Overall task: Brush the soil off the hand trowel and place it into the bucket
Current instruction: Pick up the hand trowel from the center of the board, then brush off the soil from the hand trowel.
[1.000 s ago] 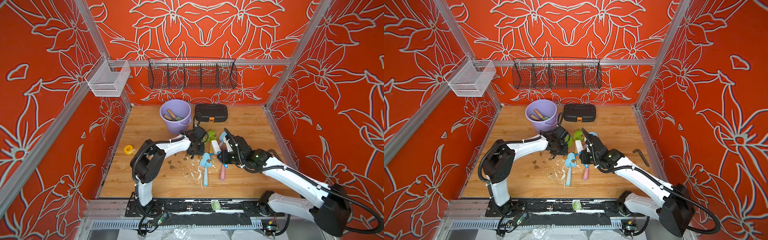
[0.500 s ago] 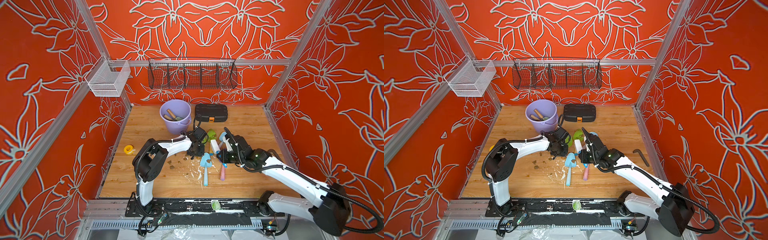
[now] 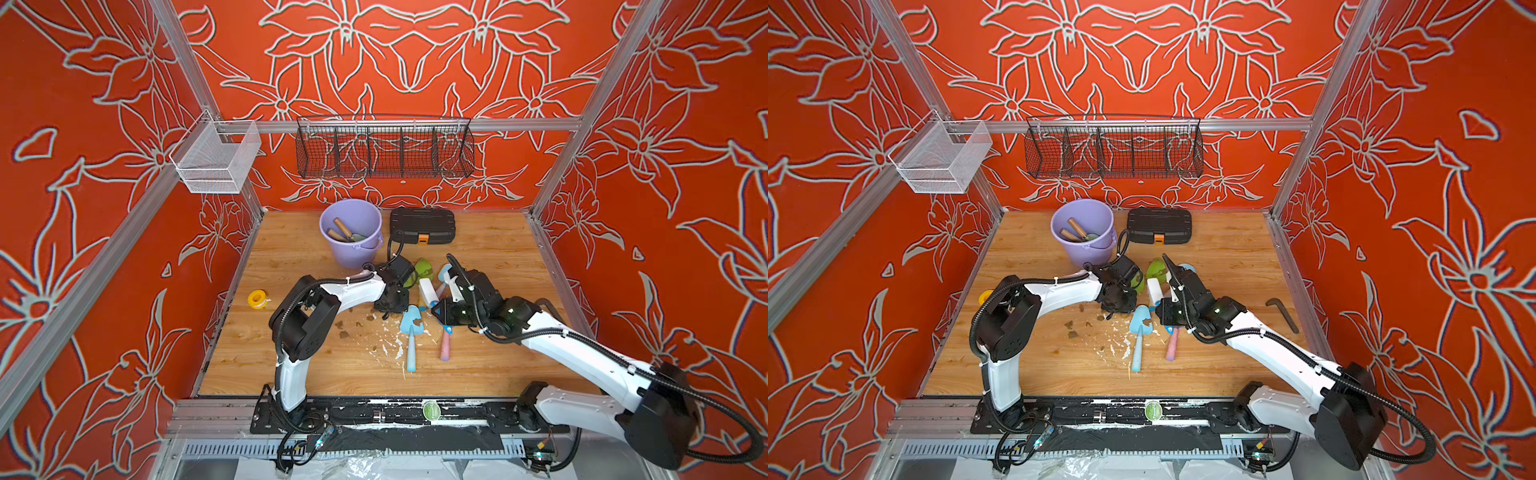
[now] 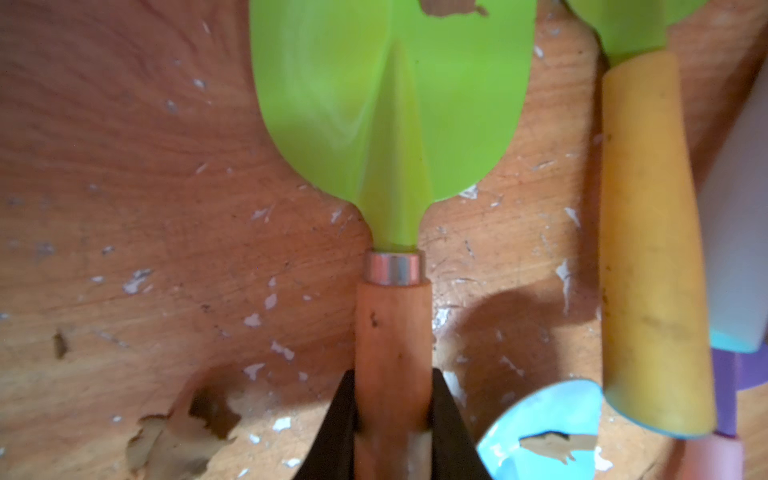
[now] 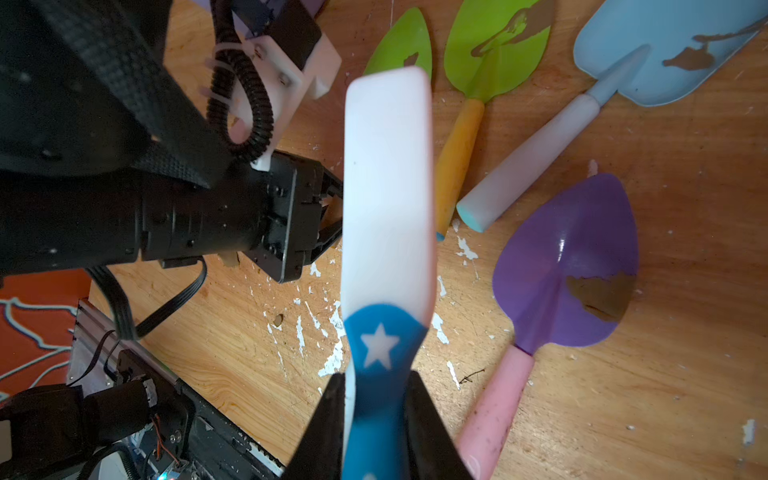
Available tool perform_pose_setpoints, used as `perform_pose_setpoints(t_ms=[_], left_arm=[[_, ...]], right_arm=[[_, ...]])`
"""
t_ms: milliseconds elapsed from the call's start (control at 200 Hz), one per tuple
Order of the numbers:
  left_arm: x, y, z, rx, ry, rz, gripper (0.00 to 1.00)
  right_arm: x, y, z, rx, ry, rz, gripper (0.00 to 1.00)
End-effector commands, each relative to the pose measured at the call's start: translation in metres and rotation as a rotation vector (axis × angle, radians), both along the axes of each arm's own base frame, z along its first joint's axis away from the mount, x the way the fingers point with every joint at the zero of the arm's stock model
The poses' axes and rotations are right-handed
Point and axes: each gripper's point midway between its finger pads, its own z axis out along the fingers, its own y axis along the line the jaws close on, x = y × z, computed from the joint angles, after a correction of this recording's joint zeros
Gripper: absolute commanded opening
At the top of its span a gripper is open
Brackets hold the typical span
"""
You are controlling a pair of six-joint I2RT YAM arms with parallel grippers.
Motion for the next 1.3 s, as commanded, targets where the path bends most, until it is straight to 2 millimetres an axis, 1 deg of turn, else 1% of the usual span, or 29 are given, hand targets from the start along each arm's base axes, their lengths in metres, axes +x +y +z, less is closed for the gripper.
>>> perform_pose_setpoints(t_ms=[0, 115, 180, 270, 335, 535, 696, 936, 1026, 1121, 1296], left_arm=[[-0.002, 0.007, 0.020, 0.017, -0.027, -0.007, 0.00], [-0.004, 0.017, 0.038, 0.041, -0.062, -0.015, 0.00], [-0.006, 0.023, 0.049, 0.050, -0.082, -0.024, 0.00], [-0.015, 0.028, 0.063, 0.045, -0.087, -0.052, 0.00], [-0.024, 0.030, 0.072, 0.034, -0.075, -0.080, 0.00], [-0.056, 0.040, 0.086, 0.002, -0.016, -0.120, 0.00], [-0.071, 0.046, 0.096, -0.020, -0.003, -0.117, 0.00], [-0.084, 0.048, 0.107, -0.059, 0.007, -0.113, 0.00], [-0.086, 0.050, 0.110, -0.066, 0.002, -0.108, 0.00], [-0.089, 0.054, 0.111, -0.056, 0.001, -0.100, 0.00], [-0.094, 0.064, 0.108, -0.028, 0.006, -0.085, 0.00]], right_arm=[[0.008, 0.006, 0.014, 0.032, -0.036, 0.007, 0.00], [0.009, 0.011, 0.013, 0.038, -0.031, 0.023, 0.00], [0.009, 0.016, 0.014, 0.051, -0.024, 0.044, 0.00], [0.009, 0.025, 0.017, 0.068, -0.014, 0.085, 0.00], [0.009, 0.032, 0.024, 0.086, -0.021, 0.106, 0.00], [0.010, 0.044, 0.048, 0.115, -0.066, 0.156, 0.00], [0.009, 0.059, 0.052, 0.121, -0.070, 0.197, 0.00], [0.003, 0.093, 0.045, 0.094, -0.059, 0.295, 0.00], [0.002, 0.101, 0.036, 0.078, -0.038, 0.316, 0.00], [0.007, 0.098, 0.025, 0.036, -0.023, 0.286, 0.00], [0.023, 0.077, 0.009, -0.089, -0.017, 0.204, 0.00]])
